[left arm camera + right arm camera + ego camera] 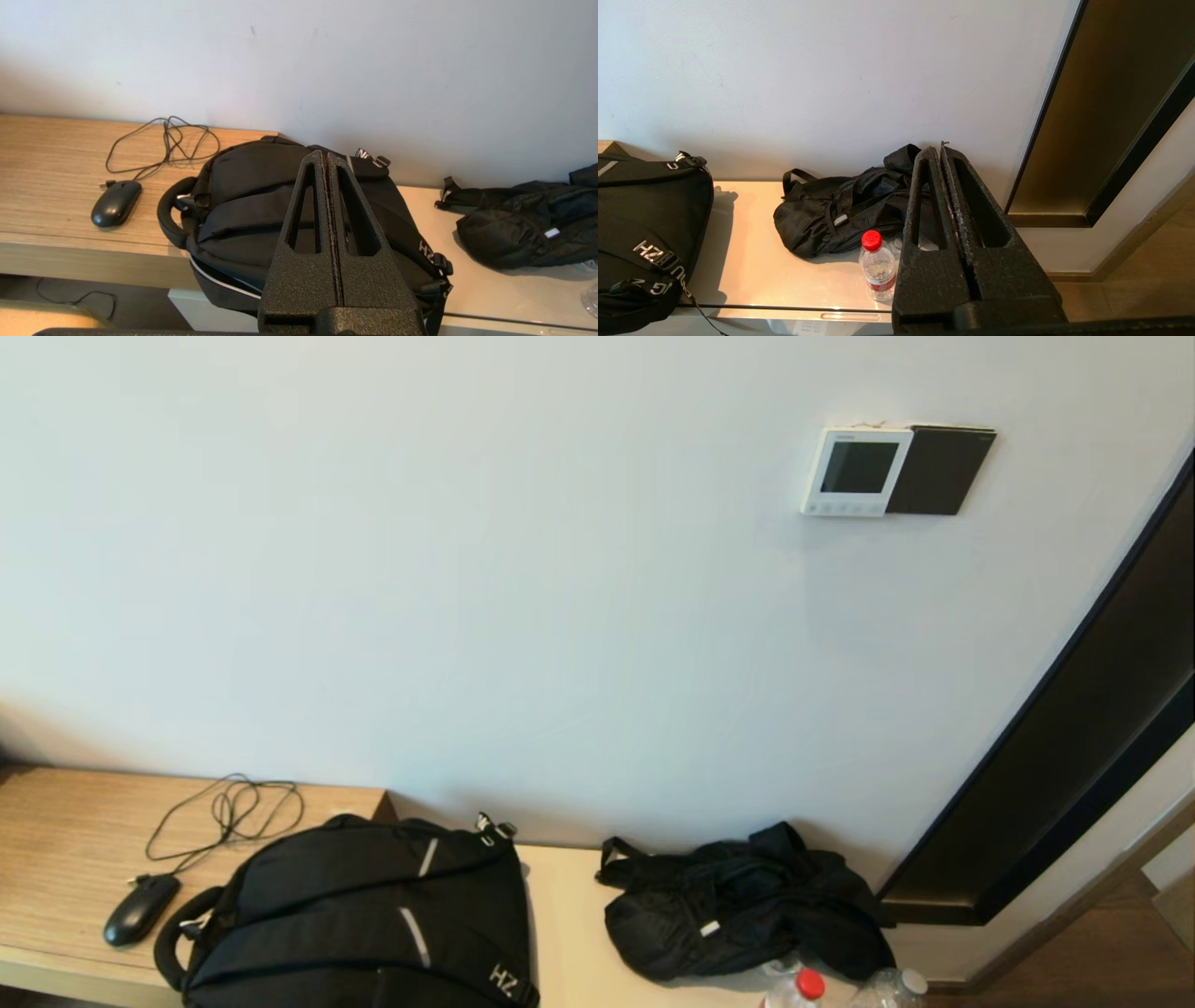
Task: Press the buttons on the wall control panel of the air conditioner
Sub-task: Turn on the central air conditioner
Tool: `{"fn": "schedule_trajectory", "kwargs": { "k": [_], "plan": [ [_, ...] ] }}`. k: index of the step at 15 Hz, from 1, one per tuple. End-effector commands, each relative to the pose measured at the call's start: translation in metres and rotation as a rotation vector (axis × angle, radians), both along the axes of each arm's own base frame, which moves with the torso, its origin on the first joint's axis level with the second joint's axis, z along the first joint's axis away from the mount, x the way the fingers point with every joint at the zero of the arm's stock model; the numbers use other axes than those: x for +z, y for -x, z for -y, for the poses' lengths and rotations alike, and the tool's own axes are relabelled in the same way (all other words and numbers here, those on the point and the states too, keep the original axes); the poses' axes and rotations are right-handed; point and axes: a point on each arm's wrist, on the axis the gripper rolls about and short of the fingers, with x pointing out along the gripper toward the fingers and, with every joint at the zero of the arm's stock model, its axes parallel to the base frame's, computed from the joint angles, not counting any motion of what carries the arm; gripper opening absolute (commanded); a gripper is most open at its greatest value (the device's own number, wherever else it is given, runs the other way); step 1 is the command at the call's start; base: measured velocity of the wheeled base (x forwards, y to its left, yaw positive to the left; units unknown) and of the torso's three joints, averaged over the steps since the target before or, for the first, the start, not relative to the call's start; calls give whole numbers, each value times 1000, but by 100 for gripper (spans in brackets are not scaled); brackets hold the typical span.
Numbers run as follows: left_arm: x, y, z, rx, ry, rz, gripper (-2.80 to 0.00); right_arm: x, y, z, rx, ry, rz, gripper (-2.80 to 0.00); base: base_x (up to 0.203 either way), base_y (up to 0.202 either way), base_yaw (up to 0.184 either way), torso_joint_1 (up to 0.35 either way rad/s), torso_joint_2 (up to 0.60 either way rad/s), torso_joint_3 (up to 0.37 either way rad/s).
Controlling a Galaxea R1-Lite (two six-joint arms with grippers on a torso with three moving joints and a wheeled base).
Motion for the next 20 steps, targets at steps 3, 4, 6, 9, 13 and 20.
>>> {"fn": "schedule_trajectory", "kwargs": {
  "k": [3, 4, 6, 9, 13, 20],
  "plan": [
    [0, 0, 0, 1, 0, 0, -280, 0, 0, 0, 0, 0, 1, -280, 0, 0, 0, 0, 0, 0],
    [0, 0, 0, 1, 0, 1, -280, 0, 0, 0, 0, 0, 2, -280, 0, 0, 0, 0, 0, 0],
    [0, 0, 0, 1, 0, -1, -280, 0, 0, 0, 0, 0, 1, -280, 0, 0, 0, 0, 0, 0],
    [0, 0, 0, 1, 0, -1, -280, 1, 0, 0, -3, 6, 4, -280, 0, 0, 0, 0, 0, 0],
    [0, 0, 0, 1, 2, 1, -280, 13, 1, 0, 2, 10, 18, -280, 0, 0, 0, 0, 0, 0],
    [0, 0, 0, 1, 1, 1, -280, 80, -13, 0, 10, 9, -4, -280, 0, 0, 0, 0, 0, 0]
  ]
}}
